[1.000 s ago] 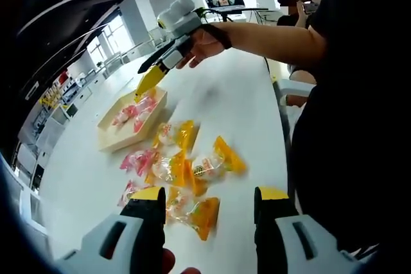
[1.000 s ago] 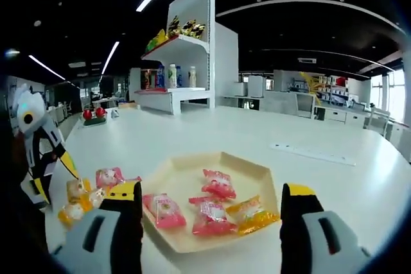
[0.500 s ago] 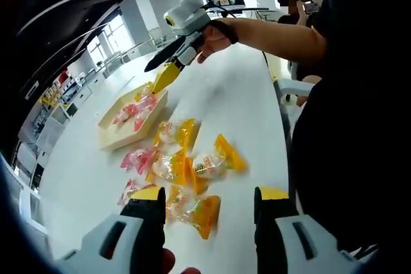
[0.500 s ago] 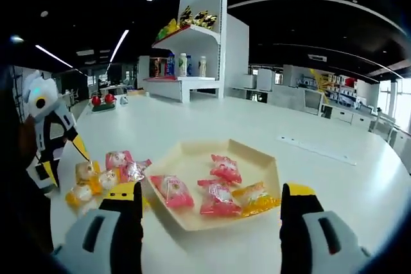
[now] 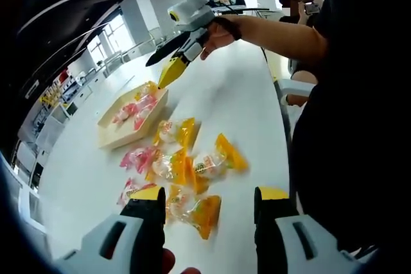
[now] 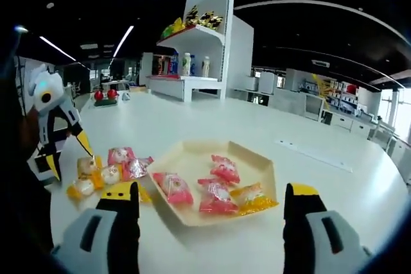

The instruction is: Pick up the marshmallows scattered on the table and place them into the bowl on the table

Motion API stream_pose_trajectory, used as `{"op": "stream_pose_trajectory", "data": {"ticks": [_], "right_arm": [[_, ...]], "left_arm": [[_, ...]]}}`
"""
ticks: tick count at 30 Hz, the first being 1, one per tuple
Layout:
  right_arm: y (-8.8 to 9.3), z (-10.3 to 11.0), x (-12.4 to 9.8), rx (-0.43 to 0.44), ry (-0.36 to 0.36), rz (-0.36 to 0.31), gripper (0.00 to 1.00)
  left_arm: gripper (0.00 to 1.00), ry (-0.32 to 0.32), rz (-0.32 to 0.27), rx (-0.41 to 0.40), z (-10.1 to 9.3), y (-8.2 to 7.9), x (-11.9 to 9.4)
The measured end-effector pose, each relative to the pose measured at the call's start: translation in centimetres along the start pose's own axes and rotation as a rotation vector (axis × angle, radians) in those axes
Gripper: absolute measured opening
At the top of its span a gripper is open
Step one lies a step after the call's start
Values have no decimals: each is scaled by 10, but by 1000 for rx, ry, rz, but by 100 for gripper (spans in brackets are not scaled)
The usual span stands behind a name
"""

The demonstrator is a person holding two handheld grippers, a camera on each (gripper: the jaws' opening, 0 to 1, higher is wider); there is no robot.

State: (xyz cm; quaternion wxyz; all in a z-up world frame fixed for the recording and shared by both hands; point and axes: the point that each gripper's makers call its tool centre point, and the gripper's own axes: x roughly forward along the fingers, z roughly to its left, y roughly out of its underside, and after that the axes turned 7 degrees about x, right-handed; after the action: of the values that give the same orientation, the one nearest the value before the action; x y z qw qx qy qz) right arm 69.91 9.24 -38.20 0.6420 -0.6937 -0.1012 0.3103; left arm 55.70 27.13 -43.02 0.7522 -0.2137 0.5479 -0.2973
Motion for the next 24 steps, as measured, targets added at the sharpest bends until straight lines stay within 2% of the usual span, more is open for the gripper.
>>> {"op": "stream_pose_trajectory", "data": {"ticks": [4, 10, 15, 24], "right_arm": [[5, 5, -4, -12, -14, 21, 93], [6, 16, -9, 21, -57, 33, 93], [12, 25, -14, -5, -85, 68, 93], [15, 38, -18, -26, -132, 86, 95]], "left_arm": [[56, -2, 0, -3, 0, 0, 0], [56, -5, -2, -2, 1, 2, 0], [56, -1, -3, -1, 1, 3, 1], [56, -3, -2, 1, 2, 3, 1]]}}
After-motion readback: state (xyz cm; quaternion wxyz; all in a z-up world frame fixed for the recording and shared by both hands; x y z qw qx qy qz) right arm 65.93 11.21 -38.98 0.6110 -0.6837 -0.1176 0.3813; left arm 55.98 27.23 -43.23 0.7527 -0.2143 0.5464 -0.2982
